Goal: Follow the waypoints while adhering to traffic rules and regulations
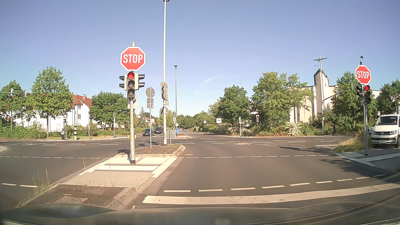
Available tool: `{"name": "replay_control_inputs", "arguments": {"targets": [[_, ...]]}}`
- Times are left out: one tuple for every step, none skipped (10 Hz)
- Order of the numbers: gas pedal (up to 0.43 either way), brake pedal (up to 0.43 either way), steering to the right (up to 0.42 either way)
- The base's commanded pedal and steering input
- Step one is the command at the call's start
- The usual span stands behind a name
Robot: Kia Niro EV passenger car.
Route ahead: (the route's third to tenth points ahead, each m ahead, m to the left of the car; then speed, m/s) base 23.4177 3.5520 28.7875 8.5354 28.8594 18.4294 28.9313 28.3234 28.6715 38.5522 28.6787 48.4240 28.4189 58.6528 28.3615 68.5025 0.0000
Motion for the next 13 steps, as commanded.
{"name": "replay_control_inputs", "arguments": {"targets": [[0.0,0.305,0.012],[0.0,0.305,0.012],[0.0,0.305,0.012],[0.0,0.305,0.012],[0.0,0.305,0.012],[0.0,0.305,0.012],[0.0,0.305,0.012],[0.0,0.305,0.012],[0.0,0.305,0.012],[0.0,0.305,0.012],[0.0,0.305,0.012],[0.0,0.305,0.012],[0.0,0.305,0.012]]}}
